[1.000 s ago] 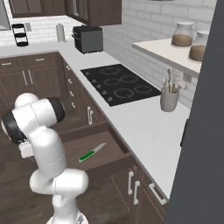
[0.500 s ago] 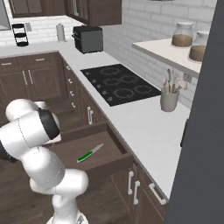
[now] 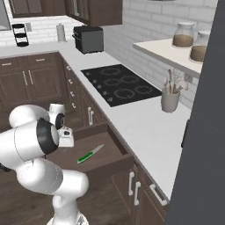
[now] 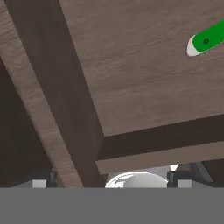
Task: Pick up the knife from the drawer and place it on the cutting board. Then place the meat from the plate to the cutting board.
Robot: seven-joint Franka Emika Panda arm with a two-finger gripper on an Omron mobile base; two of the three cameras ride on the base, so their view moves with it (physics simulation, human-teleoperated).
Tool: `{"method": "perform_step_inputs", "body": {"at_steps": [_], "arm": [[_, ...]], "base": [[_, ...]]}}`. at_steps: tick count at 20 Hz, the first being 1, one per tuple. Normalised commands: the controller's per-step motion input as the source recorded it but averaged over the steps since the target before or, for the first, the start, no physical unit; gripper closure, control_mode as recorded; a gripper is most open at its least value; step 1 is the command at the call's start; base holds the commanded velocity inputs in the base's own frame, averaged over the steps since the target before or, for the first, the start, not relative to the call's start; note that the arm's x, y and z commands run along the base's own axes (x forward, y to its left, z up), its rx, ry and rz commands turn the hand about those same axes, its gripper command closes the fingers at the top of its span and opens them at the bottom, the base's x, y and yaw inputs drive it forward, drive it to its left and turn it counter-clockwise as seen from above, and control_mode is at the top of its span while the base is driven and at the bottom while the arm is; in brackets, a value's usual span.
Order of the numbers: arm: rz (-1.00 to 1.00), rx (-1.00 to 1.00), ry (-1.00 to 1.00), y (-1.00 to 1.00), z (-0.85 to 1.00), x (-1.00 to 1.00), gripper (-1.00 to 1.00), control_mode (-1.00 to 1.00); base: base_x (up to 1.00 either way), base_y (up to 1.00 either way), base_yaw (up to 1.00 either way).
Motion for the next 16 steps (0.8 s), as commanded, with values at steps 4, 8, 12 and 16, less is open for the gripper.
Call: {"method": "perform_step_inputs", "body": {"at_steps": [4, 8, 12, 16], "arm": [[-0.37, -0.02, -0.10, -0.24, -0.02, 0.14, -1.00, -1.00], [-0.27, -0.10, -0.14, -0.20, -0.17, 0.11, -1.00, -1.00], [-0.24, -0.17, -0.07, -0.04, -0.05, 0.00, -1.00, -1.00], [-0.23, -0.09, -0.02, -0.17, 0.00, 0.07, -1.00, -1.00]], "base": [[0.00, 0.00, 0.00], [0.00, 0.00, 0.00], [0.00, 0.00, 0.00], [0.00, 0.00, 0.00]]}}
